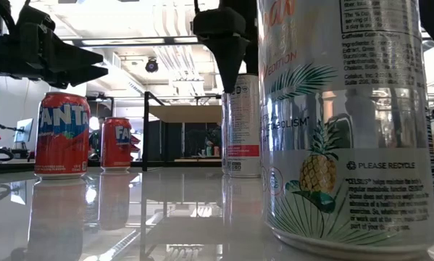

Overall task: Place canned beverage on shelf
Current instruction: Adjust the white pink soda can

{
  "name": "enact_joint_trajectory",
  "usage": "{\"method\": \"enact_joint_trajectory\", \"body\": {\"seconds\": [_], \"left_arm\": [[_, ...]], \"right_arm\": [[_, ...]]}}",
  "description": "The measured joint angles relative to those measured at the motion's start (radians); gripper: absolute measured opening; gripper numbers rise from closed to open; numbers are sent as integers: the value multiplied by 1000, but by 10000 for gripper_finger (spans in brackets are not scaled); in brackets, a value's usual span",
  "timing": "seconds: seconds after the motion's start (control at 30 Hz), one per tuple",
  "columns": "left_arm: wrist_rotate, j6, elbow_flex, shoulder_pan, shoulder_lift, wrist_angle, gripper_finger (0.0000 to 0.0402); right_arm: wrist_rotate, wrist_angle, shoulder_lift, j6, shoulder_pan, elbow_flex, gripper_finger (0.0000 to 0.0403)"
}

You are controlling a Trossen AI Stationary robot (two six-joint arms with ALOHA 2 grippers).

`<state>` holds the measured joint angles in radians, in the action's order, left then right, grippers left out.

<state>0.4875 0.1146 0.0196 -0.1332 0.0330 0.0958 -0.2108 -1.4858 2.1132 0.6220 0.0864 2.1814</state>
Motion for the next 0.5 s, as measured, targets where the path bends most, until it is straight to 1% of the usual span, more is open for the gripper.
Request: {"method": "enact_joint_trajectory", "body": {"seconds": [0.2, 0.33, 0.43, 0.5], "left_arm": [[0, 0, 0, 0, 0, 0, 400], [0, 0, 0, 0, 0, 0, 400], [0, 0, 0, 0, 0, 0, 400], [0, 0, 0, 0, 0, 0, 400]], "right_arm": [[3, 14, 0, 12, 0, -36, 392], [24, 38, 0, 22, 0, -66, 388], [32, 66, 0, 23, 0, -80, 374], [35, 71, 0, 24, 0, -83, 356]]}}
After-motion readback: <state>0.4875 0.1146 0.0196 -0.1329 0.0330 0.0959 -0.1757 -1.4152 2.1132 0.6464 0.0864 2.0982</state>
